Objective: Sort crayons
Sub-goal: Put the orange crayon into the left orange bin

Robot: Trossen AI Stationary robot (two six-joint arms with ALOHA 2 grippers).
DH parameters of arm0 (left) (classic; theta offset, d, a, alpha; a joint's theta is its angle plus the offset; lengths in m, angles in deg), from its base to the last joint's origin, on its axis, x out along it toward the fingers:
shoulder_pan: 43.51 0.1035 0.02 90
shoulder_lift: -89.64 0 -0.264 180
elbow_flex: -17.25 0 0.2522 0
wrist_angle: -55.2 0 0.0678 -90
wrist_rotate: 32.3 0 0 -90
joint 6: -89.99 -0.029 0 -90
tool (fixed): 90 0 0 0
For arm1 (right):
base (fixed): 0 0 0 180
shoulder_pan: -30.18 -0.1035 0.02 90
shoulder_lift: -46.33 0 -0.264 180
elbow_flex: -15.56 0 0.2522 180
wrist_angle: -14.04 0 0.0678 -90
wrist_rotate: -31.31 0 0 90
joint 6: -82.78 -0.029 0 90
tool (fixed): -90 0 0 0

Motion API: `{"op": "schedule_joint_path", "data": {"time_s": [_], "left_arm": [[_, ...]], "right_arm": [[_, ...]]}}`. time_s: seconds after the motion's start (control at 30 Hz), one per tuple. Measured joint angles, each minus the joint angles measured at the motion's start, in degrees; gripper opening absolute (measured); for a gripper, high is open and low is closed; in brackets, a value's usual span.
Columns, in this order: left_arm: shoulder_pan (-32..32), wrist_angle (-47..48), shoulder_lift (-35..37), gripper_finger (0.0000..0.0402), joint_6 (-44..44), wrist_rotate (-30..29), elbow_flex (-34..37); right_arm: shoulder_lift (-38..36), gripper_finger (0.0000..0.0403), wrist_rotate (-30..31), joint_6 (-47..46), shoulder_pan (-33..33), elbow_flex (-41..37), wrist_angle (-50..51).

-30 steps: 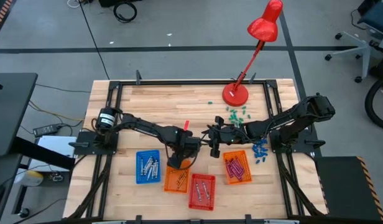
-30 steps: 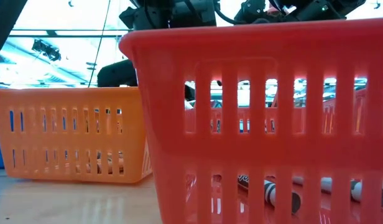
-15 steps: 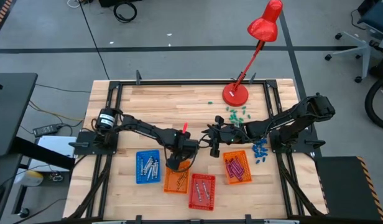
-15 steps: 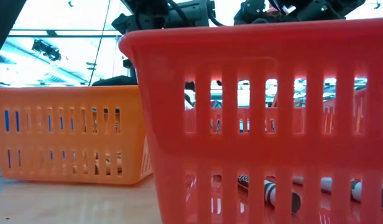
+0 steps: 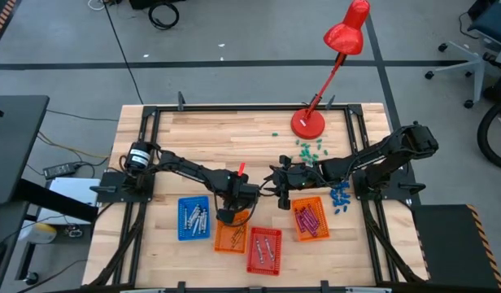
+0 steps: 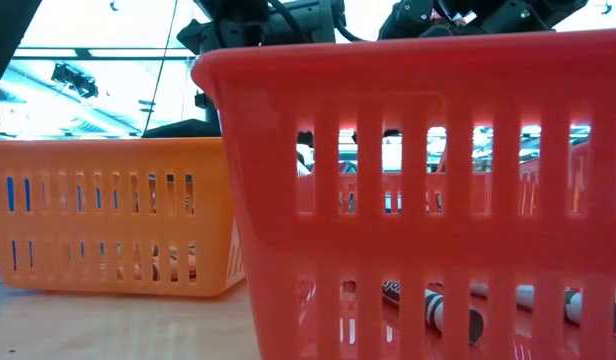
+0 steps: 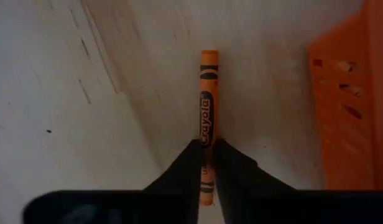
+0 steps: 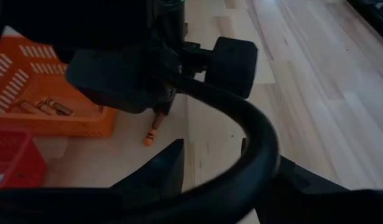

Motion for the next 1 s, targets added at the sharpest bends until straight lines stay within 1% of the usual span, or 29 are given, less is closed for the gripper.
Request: {"op": "schedule_joint_path", "data": {"time_s": [0.07,0.13,0.2,0.43,0.6,0.93,0.97,1.0], "left_arm": [[0.02,0.00,0.01,0.0026,0.10,-0.25,0.00],[0.07,-0.02,0.07,0.0014,0.12,-0.50,0.00],[0.09,-0.07,0.07,0.0013,0.27,-1.73,0.00],[0.14,1.44,0.25,0.0016,0.35,-8.88,-0.06],[0.47,1.90,1.11,0.0010,0.15,-10.28,0.09],[1.16,1.55,3.12,0.0006,0.23,-10.53,0.07],[1.29,1.25,3.13,0.0006,0.33,-11.72,0.04],[1.43,1.15,3.12,0.0008,0.12,-13.90,0.04]], "right_arm": [[0.00,0.0164,-0.48,0.02,0.00,0.00,0.08],[0.00,0.0164,-0.54,0.02,0.00,0.00,0.35],[0.00,0.0164,-0.57,0.02,0.00,0.00,0.95],[-0.15,0.0164,-0.54,0.06,-0.01,0.00,4.24],[-0.17,0.0164,-0.35,0.32,0.00,0.00,4.44],[-0.20,0.0164,-0.17,0.48,0.04,0.00,4.12],[-0.20,0.0164,0.53,0.52,0.04,0.00,4.04],[-0.22,0.0164,2.63,0.54,0.04,0.00,4.04]]}}
